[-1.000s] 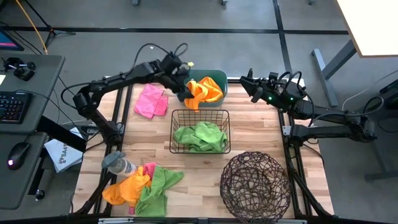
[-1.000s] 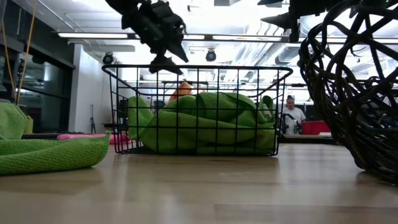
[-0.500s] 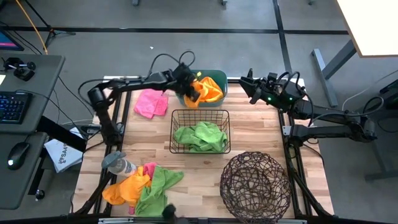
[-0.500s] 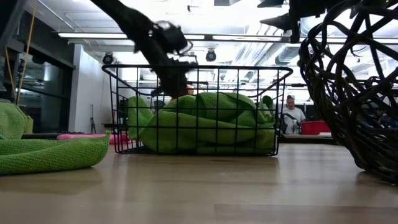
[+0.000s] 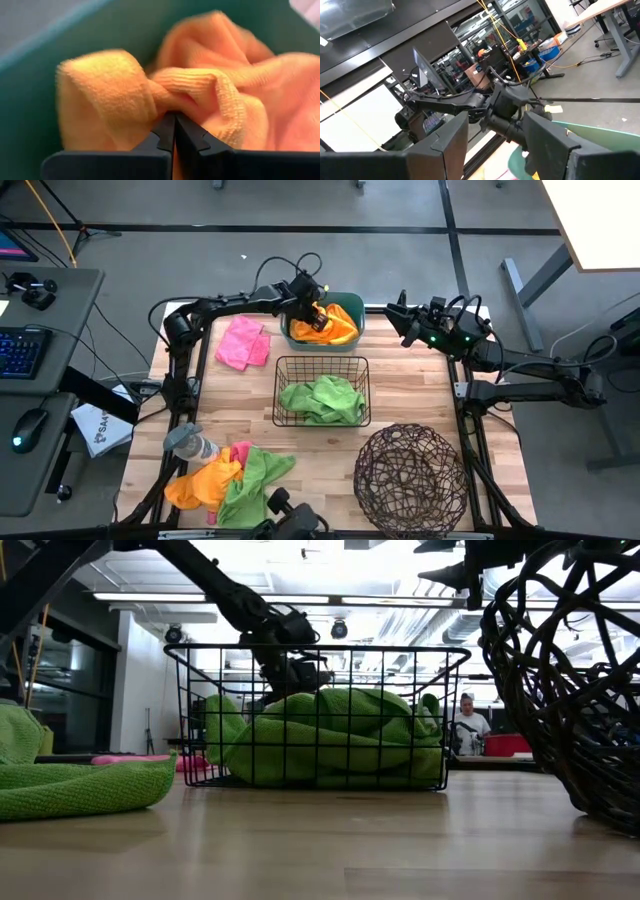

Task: Sort microfiber towel by color & place in baskets
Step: Put the top orange microfiber cloth into the blue and green bin, then put the top pink microfiber cloth into the black wicker basket

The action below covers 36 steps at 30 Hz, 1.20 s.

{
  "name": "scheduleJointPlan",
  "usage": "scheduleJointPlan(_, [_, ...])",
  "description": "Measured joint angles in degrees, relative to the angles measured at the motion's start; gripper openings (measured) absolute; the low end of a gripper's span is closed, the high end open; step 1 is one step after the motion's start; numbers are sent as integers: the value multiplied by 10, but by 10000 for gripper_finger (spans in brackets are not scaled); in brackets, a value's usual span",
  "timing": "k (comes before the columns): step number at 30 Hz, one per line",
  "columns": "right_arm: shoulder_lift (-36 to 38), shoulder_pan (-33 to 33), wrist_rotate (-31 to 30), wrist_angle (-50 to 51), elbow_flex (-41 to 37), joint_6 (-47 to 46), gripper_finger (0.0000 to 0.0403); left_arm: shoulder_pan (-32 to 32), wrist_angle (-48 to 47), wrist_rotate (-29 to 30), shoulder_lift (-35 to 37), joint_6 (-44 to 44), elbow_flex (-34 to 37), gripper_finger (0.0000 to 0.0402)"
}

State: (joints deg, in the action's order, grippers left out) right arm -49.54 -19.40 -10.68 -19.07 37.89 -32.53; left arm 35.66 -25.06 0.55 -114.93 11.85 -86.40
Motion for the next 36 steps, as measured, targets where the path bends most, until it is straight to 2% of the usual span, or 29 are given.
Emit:
scheduleJointPlan(3, [0,0,0,0,0,0,184,-1,-8,-22,39,27,-14,0])
scheduleJointPlan(7, [0,0,0,0,0,0,184,-5,-6,-28,137,-7,-18,0])
scheduleJointPlan(10, [0,0,3,0,0,-5,184,-17,-79,1,207,-34,-2,1])
scheduleJointPlan(13, [0,0,10,2,0,-17,184,-37,-178,70,284,-40,23,11])
scheduleJointPlan(15, [0,0,12,5,0,-20,184,-51,-229,125,335,-29,66,26])
scheduleJointPlan(18, [0,0,12,9,0,-19,184,-74,-277,196,405,34,162,58])
scheduleJointPlan(21, [0,0,12,13,0,-17,184,-84,-290,192,463,104,269,98])
scheduleJointPlan(25, [0,-1,12,16,0,-15,184,-60,-293,133,474,125,352,158])
scheduleJointPlan(30, [0,-11,12,25,0,-16,184,-1,-257,131,423,61,359,220])
scheduleJointPlan(36, [0,-16,16,34,0,-32,184,55,-241,92,336,40,359,262])
